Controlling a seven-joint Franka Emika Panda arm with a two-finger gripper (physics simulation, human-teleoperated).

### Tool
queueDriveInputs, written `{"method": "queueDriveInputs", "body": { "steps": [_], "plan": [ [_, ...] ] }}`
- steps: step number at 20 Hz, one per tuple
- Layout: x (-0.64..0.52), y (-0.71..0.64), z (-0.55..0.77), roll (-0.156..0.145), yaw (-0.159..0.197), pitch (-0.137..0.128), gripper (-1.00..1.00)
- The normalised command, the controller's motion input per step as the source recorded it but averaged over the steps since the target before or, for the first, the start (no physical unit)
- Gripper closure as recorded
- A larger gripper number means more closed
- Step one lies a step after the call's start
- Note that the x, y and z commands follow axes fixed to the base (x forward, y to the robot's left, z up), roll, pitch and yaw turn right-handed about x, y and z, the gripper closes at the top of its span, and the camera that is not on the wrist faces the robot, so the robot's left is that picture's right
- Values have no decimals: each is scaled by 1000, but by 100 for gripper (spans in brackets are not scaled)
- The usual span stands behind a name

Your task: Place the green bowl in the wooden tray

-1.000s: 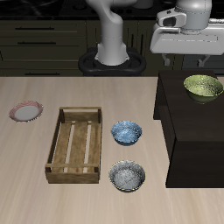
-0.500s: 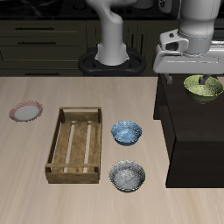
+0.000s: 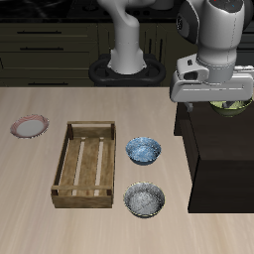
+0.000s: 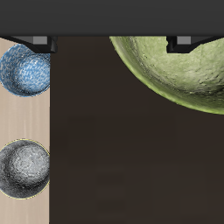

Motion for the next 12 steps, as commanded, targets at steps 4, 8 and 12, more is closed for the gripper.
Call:
{"method": "queueDriveInputs", "body": {
  "steps": [4,8,12],
  "plan": [
    [-228,10,-135,57,33,-15,100],
    [-202,47,87,41,-5,-25,100],
    [-228,-60,101,17,9,-23,100]
  ]
}}
